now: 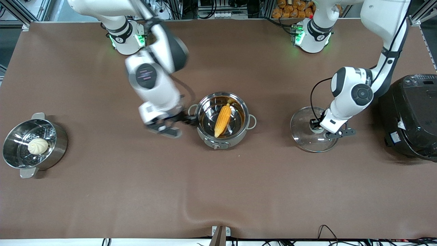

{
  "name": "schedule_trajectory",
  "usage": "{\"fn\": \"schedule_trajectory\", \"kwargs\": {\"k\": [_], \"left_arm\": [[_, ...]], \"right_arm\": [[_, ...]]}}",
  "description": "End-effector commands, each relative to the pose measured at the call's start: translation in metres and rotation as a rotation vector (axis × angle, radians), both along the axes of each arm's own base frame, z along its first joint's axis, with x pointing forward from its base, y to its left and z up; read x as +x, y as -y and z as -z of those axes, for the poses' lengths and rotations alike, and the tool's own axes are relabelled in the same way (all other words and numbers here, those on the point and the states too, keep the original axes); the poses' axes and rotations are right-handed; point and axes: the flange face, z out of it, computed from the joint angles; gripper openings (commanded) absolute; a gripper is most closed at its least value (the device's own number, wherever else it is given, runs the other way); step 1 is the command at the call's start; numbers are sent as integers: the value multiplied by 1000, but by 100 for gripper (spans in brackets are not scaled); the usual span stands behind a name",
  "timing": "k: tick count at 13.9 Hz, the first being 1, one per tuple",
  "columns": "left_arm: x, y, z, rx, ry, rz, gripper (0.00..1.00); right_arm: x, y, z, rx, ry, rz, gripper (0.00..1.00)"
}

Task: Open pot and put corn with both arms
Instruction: 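Set the lid on the table while the right gripper drops corn into pot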

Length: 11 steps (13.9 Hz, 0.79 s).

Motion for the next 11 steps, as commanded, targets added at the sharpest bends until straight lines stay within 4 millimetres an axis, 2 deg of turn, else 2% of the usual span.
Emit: {"fn": "schedule_trajectory", "kwargs": {"k": [1, 4, 6, 7, 8, 9, 11], "left_arm": [[5, -16, -9, -2, 21, -16, 0], [3, -21, 1, -1, 3, -19, 0], [3, -22, 7, -1, -8, -19, 0], [4, -21, 8, -1, -9, -19, 21], [5, -20, 8, -1, -8, -19, 99], [12, -21, -2, -3, 15, -23, 100], [30, -23, -38, -3, 67, -30, 100]], "right_arm": [[7, 78, -38, -11, -18, -96, 100], [7, 149, -84, -29, -18, -98, 100], [0, 186, -117, -85, 10, -113, 100], [-2, 203, -130, -93, 22, -106, 100], [-5, 222, -140, -96, 26, -134, 100], [-8, 246, -151, -98, 24, -192, 100], [-22, 284, -173, -97, -1, -226, 100]]}}
